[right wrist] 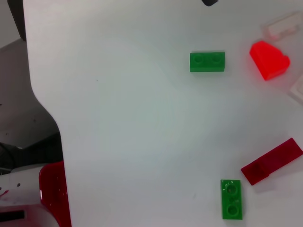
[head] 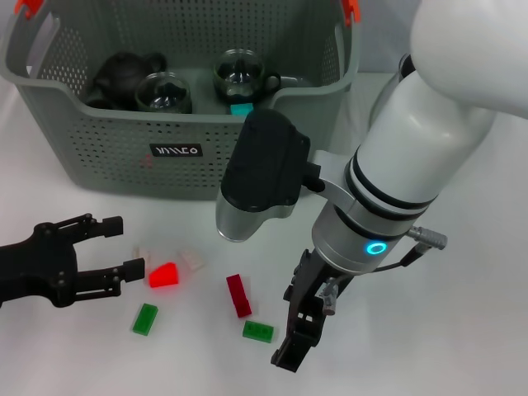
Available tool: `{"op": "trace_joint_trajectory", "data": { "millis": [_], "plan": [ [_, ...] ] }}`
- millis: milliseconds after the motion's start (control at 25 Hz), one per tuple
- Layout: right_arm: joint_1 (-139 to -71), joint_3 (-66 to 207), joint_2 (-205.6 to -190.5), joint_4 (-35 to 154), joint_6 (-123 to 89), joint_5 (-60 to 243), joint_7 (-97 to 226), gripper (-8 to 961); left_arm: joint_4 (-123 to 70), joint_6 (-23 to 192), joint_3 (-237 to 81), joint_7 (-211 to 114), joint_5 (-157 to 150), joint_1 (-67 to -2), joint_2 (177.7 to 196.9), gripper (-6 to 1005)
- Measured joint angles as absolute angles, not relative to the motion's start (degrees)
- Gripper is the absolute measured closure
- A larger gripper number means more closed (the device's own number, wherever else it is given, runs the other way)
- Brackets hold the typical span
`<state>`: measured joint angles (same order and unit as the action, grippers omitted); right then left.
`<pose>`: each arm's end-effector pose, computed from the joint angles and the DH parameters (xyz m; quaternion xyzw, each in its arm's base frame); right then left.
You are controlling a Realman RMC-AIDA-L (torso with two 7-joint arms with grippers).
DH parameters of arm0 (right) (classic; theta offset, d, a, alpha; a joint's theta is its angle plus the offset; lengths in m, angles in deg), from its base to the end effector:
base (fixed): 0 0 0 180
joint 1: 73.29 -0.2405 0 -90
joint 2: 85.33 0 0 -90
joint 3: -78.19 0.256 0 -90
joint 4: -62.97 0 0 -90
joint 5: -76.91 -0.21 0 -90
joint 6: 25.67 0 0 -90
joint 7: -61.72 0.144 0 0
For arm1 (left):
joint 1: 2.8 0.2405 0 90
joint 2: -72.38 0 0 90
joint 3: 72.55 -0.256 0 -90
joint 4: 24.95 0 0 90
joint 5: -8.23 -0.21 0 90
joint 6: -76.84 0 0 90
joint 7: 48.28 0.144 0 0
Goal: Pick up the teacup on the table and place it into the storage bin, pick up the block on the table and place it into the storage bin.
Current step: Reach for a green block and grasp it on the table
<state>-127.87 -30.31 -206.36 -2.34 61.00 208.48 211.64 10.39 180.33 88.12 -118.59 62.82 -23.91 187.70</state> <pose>0.0753 0.3064 -0.1137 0.9594 -0.1183 0.2556 0.0158 -0.3322 0.2564 0.0458 -0.9152 -0.2521 -0.2699 0.1614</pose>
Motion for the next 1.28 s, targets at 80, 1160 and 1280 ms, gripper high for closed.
{"op": "trace_joint_trajectory", "data": {
  "millis": [80,1160,1280],
  "plan": [
    [-127.9,-30.7,-206.36,-2.3,60.9,208.3,211.8,27,10.4,180.3,88.2,-118.4,62.8,-23.9,187.80,138],
    [-127.8,-40.3,-206.80,4.1,44.0,205.4,210.0,128,10.4,179.6,88.2,-118.1,62.9,-24.4,188.13,137],
    [-128.0,-41.2,-206.89,5.2,43.1,204.7,209.8,151,10.4,179.6,88.3,-118.0,63.0,-24.4,188.13,137]
  ]
}}
